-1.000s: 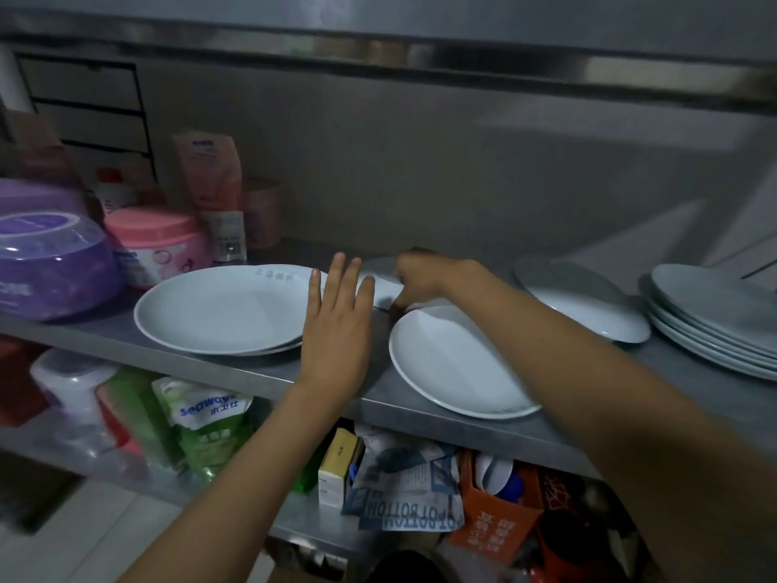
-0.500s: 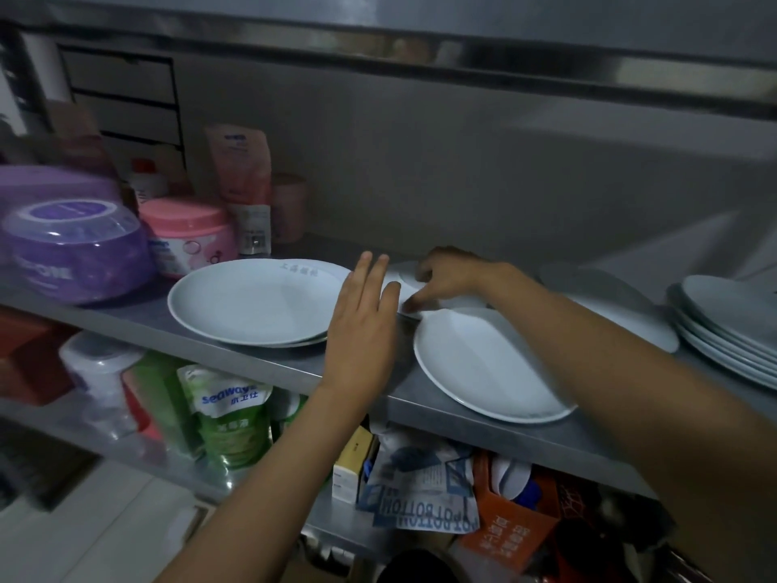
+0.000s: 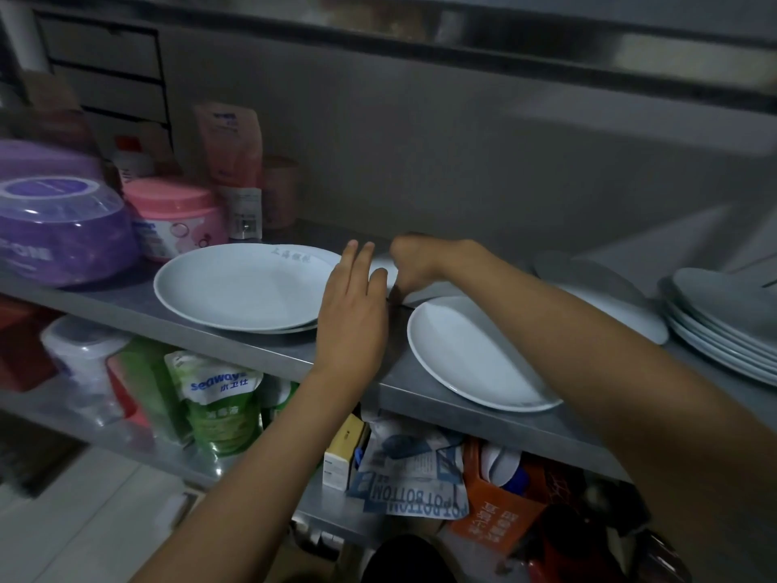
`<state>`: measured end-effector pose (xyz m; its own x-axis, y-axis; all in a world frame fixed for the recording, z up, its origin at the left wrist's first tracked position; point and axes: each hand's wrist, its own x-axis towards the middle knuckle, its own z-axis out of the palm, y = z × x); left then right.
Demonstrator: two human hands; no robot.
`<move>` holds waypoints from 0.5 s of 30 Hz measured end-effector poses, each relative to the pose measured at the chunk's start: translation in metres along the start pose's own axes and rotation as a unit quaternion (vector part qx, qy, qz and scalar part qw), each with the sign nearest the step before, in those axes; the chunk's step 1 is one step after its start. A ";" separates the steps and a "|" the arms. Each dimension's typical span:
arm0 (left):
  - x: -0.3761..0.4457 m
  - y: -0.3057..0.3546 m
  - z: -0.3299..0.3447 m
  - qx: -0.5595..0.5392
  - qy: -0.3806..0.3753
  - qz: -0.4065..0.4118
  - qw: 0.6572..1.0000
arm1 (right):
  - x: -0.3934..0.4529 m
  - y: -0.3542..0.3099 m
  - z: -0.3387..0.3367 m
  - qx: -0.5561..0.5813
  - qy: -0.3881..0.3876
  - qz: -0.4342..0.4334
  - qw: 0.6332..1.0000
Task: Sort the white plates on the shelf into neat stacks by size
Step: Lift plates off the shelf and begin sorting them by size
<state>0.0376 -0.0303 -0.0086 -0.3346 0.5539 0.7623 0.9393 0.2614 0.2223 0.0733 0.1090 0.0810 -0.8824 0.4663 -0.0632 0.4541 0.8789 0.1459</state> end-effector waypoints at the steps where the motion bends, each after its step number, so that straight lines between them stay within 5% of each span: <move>1: 0.000 0.000 0.000 0.000 0.000 -0.002 1.000 | -0.001 -0.002 0.000 -0.008 0.004 -0.002 1.000; 10: 0.001 0.004 -0.002 -0.010 0.000 -0.018 1.000 | -0.001 -0.009 0.007 -0.202 0.178 -0.070 0.960; 15: -0.001 0.002 -0.002 -0.001 -0.007 -0.008 1.000 | -0.005 -0.008 -0.002 -0.244 0.177 -0.026 0.953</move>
<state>0.0404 -0.0320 -0.0074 -0.3504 0.5615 0.7496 0.9340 0.2685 0.2355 0.0737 0.0994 0.0819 -0.9279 0.2843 0.2412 0.3729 0.7085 0.5992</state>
